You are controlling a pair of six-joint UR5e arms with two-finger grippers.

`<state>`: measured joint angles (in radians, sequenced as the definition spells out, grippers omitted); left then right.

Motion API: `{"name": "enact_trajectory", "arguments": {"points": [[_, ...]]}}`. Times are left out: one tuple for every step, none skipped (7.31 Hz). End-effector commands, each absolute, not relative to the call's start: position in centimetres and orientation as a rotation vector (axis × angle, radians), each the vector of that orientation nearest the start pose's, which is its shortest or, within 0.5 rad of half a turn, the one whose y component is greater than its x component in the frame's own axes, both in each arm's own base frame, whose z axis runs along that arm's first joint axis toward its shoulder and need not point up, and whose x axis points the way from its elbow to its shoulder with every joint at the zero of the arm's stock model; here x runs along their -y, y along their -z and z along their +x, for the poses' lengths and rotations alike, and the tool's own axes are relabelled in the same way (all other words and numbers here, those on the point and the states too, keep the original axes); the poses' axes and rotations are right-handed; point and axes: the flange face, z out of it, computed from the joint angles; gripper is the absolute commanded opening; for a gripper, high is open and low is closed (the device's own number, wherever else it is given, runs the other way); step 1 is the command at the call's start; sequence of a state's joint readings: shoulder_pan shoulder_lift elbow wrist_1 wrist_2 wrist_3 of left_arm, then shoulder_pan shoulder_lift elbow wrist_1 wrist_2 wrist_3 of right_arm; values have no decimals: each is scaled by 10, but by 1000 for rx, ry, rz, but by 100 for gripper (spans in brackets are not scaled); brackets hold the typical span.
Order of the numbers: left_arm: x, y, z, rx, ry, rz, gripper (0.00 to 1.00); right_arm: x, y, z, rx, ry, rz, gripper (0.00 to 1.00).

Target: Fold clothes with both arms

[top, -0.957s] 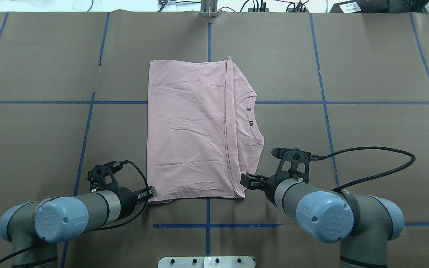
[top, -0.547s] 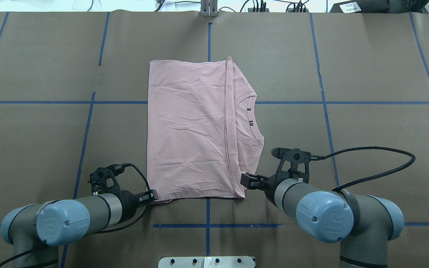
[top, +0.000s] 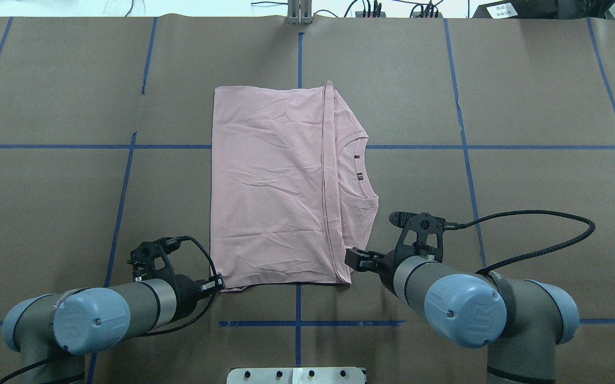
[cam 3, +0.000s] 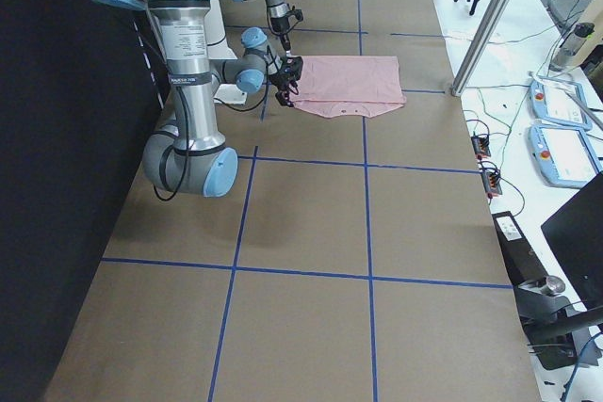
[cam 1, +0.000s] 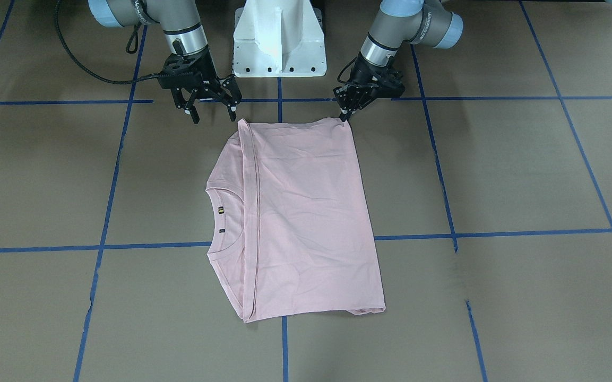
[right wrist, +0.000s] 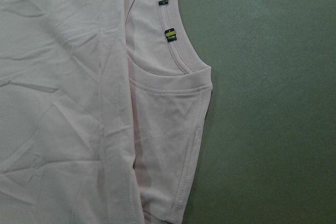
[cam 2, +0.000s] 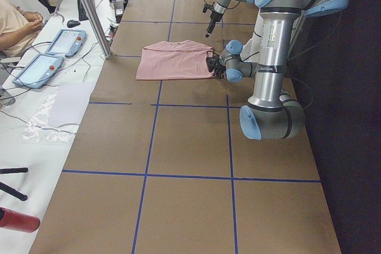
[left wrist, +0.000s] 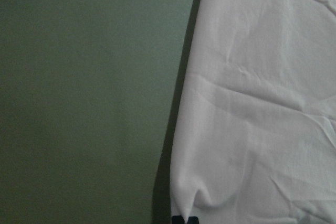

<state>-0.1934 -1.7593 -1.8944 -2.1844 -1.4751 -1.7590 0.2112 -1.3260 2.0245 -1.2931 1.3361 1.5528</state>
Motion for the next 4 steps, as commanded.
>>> {"name": "enact_trajectory", "arguments": {"points": [[247,-339,514,-1136,390,92,0,260,-289,-505,946,-291,312,100],[246,-337,514,-1139,389,93,0,260,-283,-523,940,-304,301,96],[247,-336,513,-1140,390,94,0,263,-268,-540,893,-310,294,84],[246,-335,513,-1143,389,93,0,264,-268,-549,834,-306,289,77]]}}
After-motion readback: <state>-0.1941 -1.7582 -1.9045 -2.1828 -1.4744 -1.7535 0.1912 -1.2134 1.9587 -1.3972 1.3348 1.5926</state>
